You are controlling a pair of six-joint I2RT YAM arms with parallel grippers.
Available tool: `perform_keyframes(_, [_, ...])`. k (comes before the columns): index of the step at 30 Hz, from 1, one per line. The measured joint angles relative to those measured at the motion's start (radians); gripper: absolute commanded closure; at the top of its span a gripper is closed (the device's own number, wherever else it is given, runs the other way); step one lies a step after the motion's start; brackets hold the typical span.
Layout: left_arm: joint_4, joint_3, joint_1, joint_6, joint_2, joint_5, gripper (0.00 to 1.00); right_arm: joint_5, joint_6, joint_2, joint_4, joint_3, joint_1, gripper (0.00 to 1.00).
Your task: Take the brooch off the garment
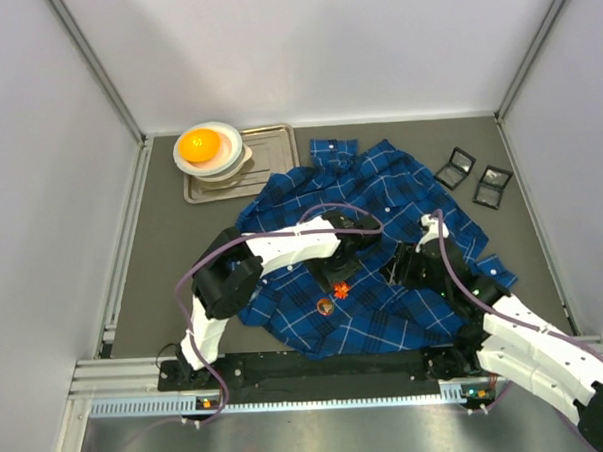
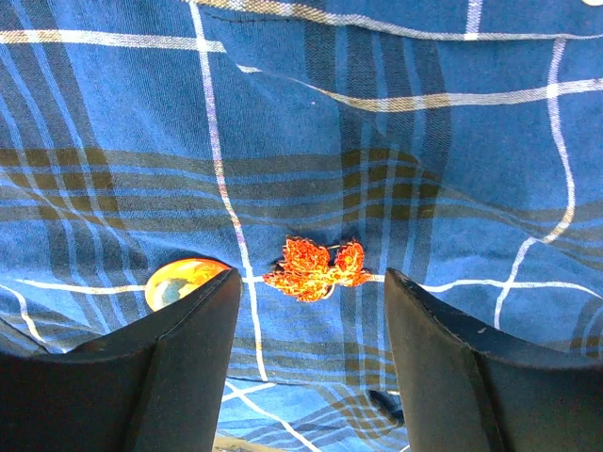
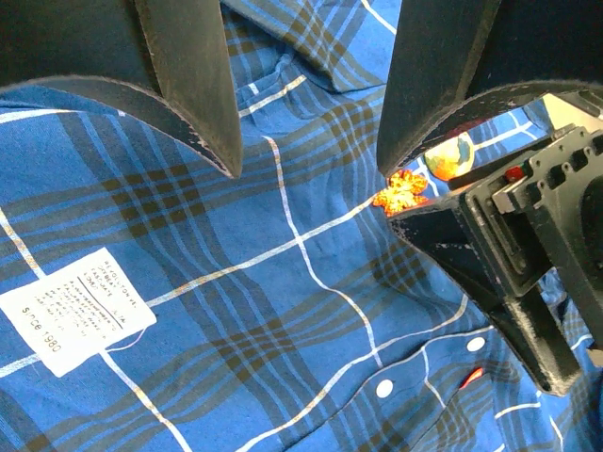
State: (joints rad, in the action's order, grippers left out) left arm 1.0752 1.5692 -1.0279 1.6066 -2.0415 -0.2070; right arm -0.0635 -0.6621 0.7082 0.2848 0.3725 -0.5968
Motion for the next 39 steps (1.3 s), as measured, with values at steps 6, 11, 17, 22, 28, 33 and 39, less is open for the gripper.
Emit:
perform_keyframes(6, [0.016, 0.011, -0.003, 0.034, -0.043, 0.019, 0.29, 0.013, 0.0, -0.025, 0.001, -0.014, 0.0, 0.41])
perform_keyframes(11, [0.058, 0.063, -0.004, 0.057, -0.067, 0.012, 0.37, 0.029, 0.0, -0.047, 0.003, -0.026, 0.0, 0.41])
perform_keyframes(17, [0.066, 0.094, -0.005, 0.074, -0.082, 0.01, 0.49, 0.042, 0.0, -0.084, 0.012, -0.038, 0.0, 0.41])
perform_keyframes(22, [0.083, 0.101, -0.007, 0.076, -0.095, 0.008, 0.48, 0.049, 0.0, -0.087, 0.016, -0.038, 0.0, 0.41])
perform_keyframes(28, [0.086, 0.1, -0.009, 0.084, -0.095, 0.003, 0.59, 0.053, 0.0, -0.087, 0.016, -0.038, 0.0, 0.41])
perform_keyframes(33, [0.093, 0.097, -0.01, 0.085, -0.095, 0.004, 0.69, 0.055, 0.0, -0.086, 0.016, -0.038, 0.0, 0.41])
perform_keyframes(39, [0.085, 0.089, -0.016, 0.076, -0.089, -0.005, 0.83, 0.105, 0.009, -0.047, 0.005, -0.038, 0.0, 0.41])
